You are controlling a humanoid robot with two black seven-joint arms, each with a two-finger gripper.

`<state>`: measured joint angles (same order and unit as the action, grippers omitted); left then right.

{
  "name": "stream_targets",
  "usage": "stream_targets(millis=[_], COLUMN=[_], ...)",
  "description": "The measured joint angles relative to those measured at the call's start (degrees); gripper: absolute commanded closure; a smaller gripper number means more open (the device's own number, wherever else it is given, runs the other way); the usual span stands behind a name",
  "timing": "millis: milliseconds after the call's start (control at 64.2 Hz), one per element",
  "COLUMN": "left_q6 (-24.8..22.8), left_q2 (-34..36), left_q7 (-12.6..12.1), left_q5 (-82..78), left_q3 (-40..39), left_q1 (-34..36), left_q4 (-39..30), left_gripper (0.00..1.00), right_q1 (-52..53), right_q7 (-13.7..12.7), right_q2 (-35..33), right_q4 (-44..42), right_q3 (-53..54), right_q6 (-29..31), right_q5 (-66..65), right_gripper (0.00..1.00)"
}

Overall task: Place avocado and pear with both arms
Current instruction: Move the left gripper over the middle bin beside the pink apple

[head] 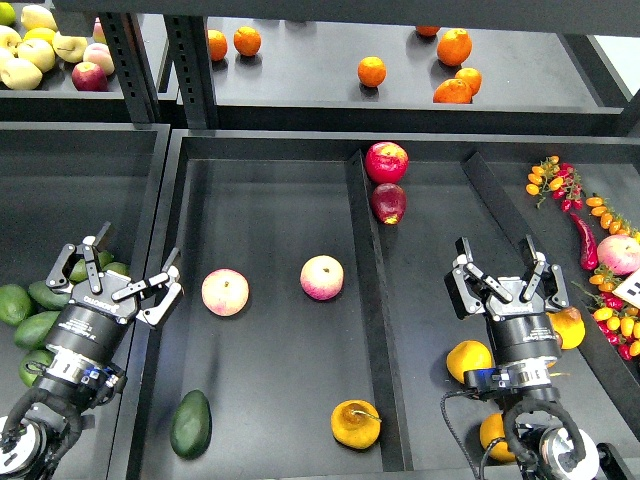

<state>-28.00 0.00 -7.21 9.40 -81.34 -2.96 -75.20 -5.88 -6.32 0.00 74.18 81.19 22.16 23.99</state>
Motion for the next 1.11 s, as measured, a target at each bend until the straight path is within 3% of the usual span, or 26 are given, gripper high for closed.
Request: stream_targets(millis=[390,1107], left_q6=[0.00,0.00], left_q2=[0.00,0.00], left_q7=[1.02,0.96], left_q5=[0.36,0.31], left_q3=[0.05,1.38], left_q1=[-4.25,-3.42], left_q4=[-0.97,1.46], left_gripper=[0.00,0.00], right_q1=[-0.02,-0.01], right_q7=[0.00,-0.36], right_q2=[0.00,0.00], right_q4=[-0.17,-0.27], right_q3=[0.02,-0.06], right_q6=[0.09,1.02], right_q5=[-0.12,-0.24], right_gripper=[0.00,0.00])
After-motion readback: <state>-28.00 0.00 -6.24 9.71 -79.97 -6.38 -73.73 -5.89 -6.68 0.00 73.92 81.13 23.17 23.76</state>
